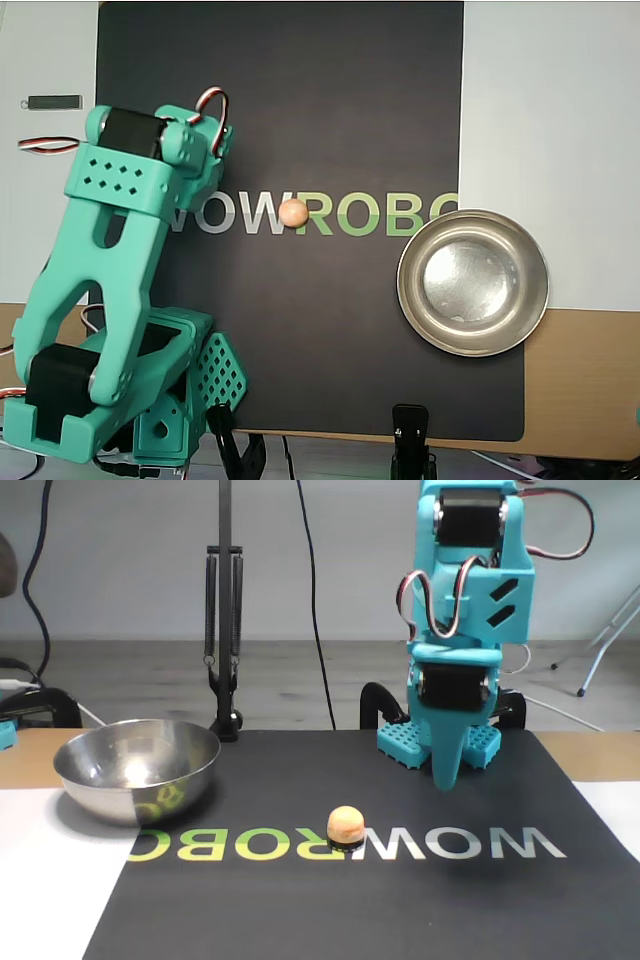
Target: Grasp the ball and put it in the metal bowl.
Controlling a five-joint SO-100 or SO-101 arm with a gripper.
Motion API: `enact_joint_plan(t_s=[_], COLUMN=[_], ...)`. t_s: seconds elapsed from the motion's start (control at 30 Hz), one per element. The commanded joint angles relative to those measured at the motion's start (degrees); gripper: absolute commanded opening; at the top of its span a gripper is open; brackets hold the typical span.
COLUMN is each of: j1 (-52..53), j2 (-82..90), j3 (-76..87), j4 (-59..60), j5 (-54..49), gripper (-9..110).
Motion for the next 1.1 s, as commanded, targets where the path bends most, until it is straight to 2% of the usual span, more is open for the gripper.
enact_joint_plan(t_s=[0.0, 0.37, 1.07], j1=[-0.2, 0.4, 9.9], j2=[2.8, 3.9, 4.4], j3=[-0.2, -0.2, 0.0], j4=[-0.3, -0.3, -0.2], j5=[-0.2, -0.2, -0.2], gripper=[0, 0, 0])
